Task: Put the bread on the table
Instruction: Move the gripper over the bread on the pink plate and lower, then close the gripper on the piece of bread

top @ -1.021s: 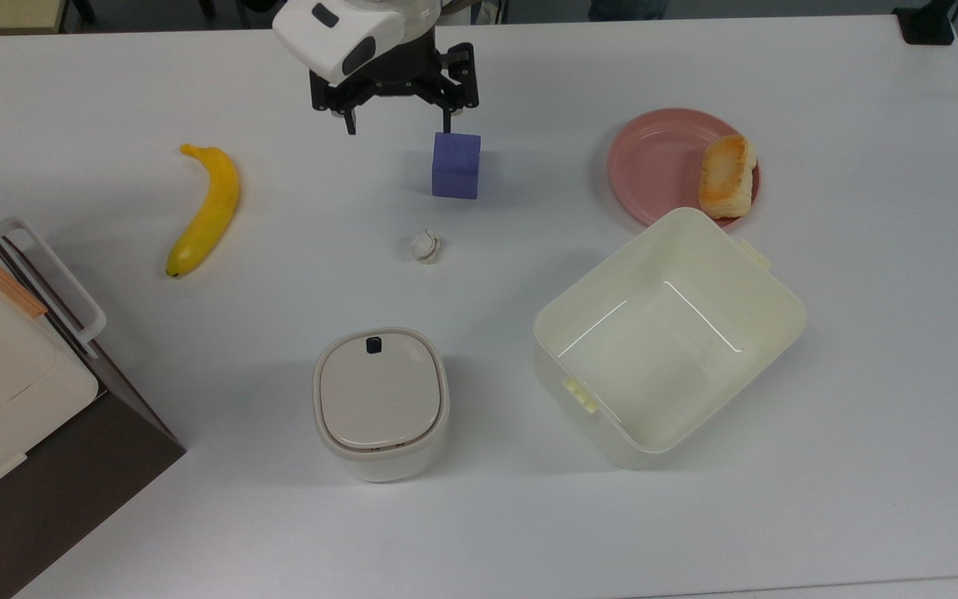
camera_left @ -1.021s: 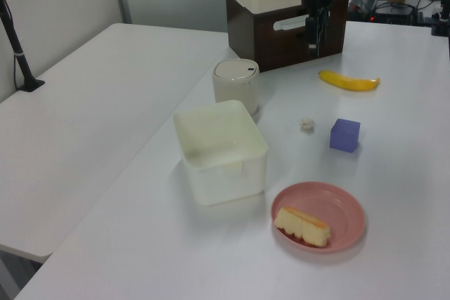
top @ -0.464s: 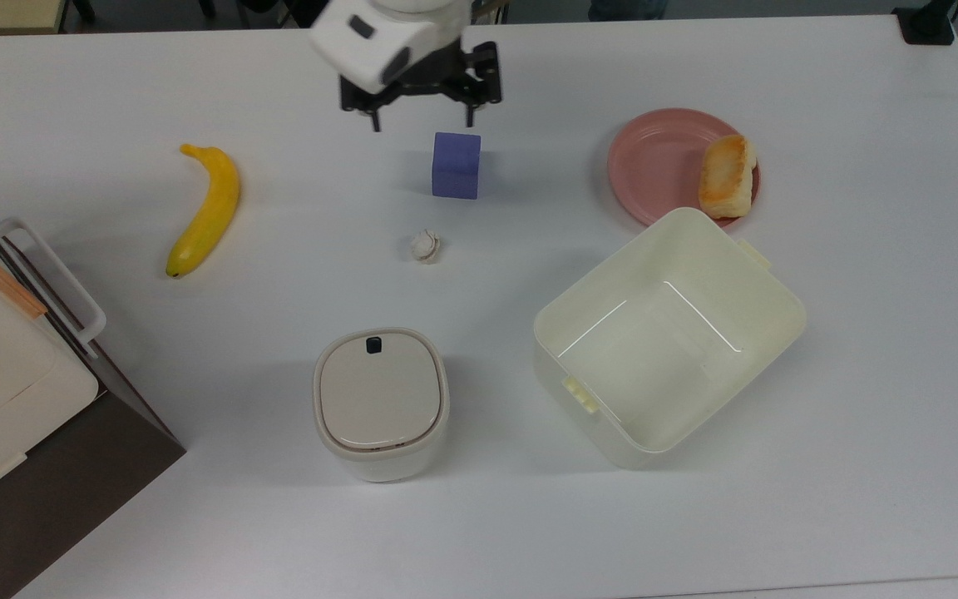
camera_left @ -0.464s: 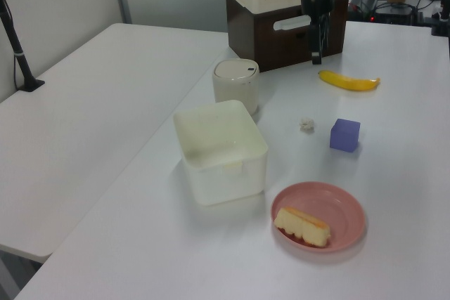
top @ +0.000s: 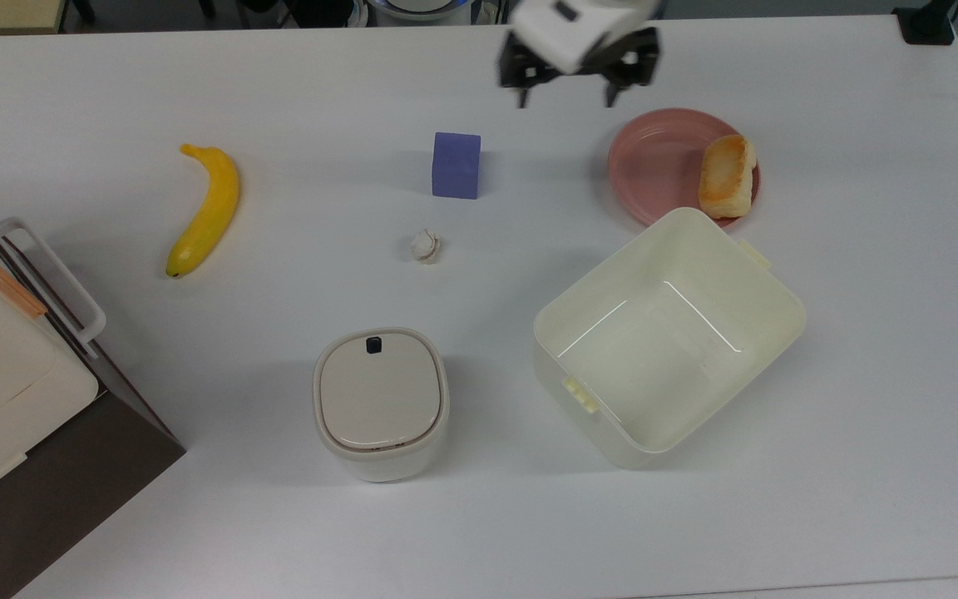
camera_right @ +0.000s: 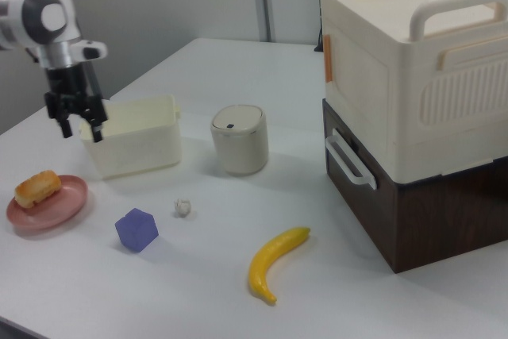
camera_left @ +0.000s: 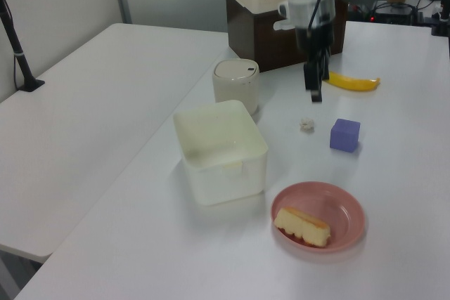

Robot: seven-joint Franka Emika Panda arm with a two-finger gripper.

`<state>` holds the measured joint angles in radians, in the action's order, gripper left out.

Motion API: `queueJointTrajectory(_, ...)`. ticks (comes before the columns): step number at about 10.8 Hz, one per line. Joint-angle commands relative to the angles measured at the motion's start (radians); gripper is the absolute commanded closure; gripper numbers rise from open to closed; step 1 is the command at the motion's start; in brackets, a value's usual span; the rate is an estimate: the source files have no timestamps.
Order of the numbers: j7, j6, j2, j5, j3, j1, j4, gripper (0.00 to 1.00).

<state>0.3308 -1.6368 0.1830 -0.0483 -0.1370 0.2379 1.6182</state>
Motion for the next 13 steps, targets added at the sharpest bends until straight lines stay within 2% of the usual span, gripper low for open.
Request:
queueJointTrajectory(1,0.267,-0.209,0.061,0.018,0.014,0.137,0.063,0.0)
queueJointTrajectory(4,0.407,-0.388,0.134,0.018,0.013,0.239,0.095,0.0)
queueJointTrajectory(10,0.522,-0.534,0.242,0.019,-0.035,0.288,0.094,0.0)
queueJointTrajectory(12,0.516,-0.534,0.243,0.019,-0.038,0.285,0.107,0.0)
queueJointTrajectory(13,0.498,-0.535,0.243,0.018,-0.038,0.281,0.117,0.12)
